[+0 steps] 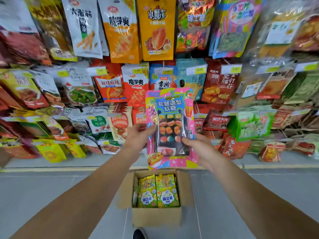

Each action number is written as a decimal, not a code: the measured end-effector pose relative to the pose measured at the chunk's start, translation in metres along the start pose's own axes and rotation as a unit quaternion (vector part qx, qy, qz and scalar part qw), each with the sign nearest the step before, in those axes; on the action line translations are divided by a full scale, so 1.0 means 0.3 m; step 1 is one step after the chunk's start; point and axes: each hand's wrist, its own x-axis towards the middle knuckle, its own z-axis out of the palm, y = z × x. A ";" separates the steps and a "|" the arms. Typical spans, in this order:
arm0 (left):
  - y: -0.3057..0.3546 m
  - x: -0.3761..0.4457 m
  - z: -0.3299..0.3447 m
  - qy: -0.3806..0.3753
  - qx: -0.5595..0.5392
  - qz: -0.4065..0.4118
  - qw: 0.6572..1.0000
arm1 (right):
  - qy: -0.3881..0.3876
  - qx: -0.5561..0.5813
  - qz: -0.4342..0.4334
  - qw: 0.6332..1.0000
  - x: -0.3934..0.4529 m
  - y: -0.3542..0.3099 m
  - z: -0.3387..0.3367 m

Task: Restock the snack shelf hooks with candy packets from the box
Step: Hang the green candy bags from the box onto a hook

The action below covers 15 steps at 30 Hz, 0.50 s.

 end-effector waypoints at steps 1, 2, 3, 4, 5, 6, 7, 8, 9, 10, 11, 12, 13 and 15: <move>0.033 -0.025 0.013 -0.031 -0.033 -0.005 0.999 | 0.000 0.021 -0.003 1.000 -0.015 -0.027 -0.013; 0.059 -0.046 0.023 -0.055 -0.052 -0.004 0.997 | -0.002 0.040 -0.004 0.999 -0.024 -0.047 -0.025; 0.095 -0.060 0.037 -0.077 -0.064 0.018 0.995 | -0.009 0.051 -0.011 0.999 -0.041 -0.085 -0.031; 0.129 -0.075 0.049 -0.093 -0.070 0.037 0.992 | -0.022 0.061 -0.017 0.998 -0.044 -0.111 -0.040; 0.167 -0.075 0.062 -0.098 -0.063 0.061 0.991 | -0.025 0.067 -0.029 0.997 -0.045 -0.149 -0.047; 0.205 -0.082 0.071 -0.096 -0.060 0.077 0.991 | -0.032 0.068 -0.040 0.996 -0.058 -0.188 -0.050; 0.259 -0.083 0.079 -0.091 -0.060 0.091 0.990 | -0.037 0.075 -0.056 0.995 -0.056 -0.234 -0.057; 0.303 -0.084 0.082 -0.090 -0.061 0.097 0.989 | -0.052 0.079 -0.070 0.993 -0.049 -0.268 -0.067; 0.352 -0.081 0.085 -0.094 -0.060 0.107 0.988 | -0.059 0.073 -0.083 0.992 -0.057 -0.319 -0.066; 0.390 -0.073 0.085 -0.096 -0.059 0.111 0.987 | -0.063 0.070 -0.096 0.991 -0.068 -0.364 -0.064; 0.442 -0.061 0.089 -0.104 -0.064 0.122 0.985 | -0.059 0.078 -0.107 0.989 -0.060 -0.420 -0.068; 0.476 -0.050 0.086 -0.109 -0.067 0.131 0.983 | -0.058 0.079 -0.121 0.988 -0.074 -0.471 -0.061; 0.519 -0.031 0.085 -0.113 -0.070 0.147 0.980 | -0.051 0.079 -0.125 0.988 -0.084 -0.526 -0.054; 0.611 0.018 0.081 -0.113 -0.072 0.175 0.975 | -0.037 0.087 -0.156 0.983 -0.070 -0.631 -0.041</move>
